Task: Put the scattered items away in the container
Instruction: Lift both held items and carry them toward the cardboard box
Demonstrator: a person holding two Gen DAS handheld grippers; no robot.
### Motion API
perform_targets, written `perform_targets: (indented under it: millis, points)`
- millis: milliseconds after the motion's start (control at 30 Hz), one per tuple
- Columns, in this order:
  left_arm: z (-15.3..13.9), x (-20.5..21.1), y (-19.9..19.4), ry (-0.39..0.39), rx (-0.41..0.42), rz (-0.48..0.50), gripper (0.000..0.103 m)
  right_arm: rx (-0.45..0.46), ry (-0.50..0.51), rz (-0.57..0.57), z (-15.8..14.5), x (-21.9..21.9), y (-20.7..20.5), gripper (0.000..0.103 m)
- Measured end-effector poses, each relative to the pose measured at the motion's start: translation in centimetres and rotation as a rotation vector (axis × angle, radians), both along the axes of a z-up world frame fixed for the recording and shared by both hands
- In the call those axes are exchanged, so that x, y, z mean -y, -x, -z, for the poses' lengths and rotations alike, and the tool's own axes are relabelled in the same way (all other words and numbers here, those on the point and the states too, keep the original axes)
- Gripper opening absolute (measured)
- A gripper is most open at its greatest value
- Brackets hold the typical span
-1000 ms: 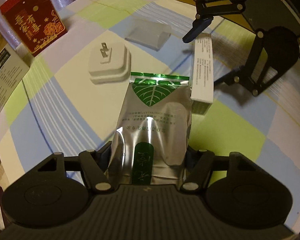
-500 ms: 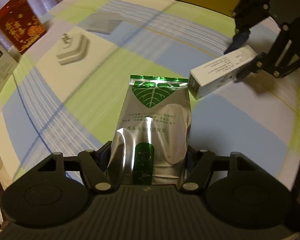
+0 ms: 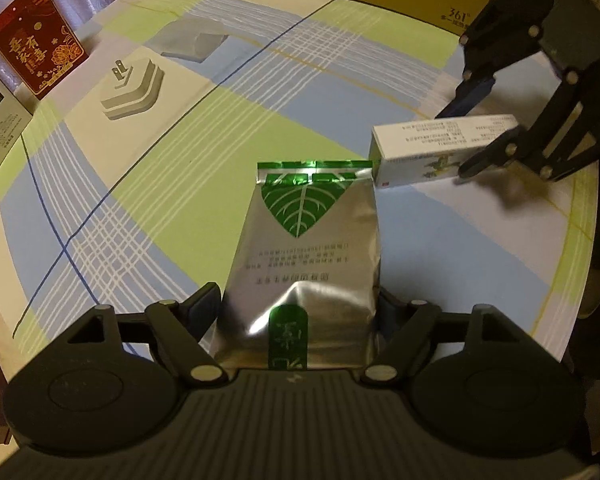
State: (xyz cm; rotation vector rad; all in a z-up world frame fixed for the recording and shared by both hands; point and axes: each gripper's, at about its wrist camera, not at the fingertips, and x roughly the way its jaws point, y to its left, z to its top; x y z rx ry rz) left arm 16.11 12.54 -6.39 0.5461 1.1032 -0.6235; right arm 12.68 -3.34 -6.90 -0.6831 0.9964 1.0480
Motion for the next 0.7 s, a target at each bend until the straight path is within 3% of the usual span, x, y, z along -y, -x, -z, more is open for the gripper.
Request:
perform_targets:
  millis: [333, 467, 500, 700]
  points:
    - [1.3, 0.9, -1.8, -0.022, -0.093, -0.005, 0.077, -0.044, -0.008, 0.043, 0.7, 0.8, 0.0, 0.042]
    - [1.0, 1.0, -1.6, -0.007, -0.111, -0.022, 0.063, -0.043, -0.022, 0.076, 0.6, 1.2, -0.2, 0.04]
    - [0.7, 1.0, -1.4, -0.007, -0.106, -0.026, 0.058, -0.047, -0.023, 0.082, 0.5, 1.3, -0.3, 0.028]
    - [-0.5, 1.1, -0.1, -0.023, -0.08, -0.036, 0.054, -0.038, -0.049, 0.116, -0.5, 2.7, 0.0, 0.028]
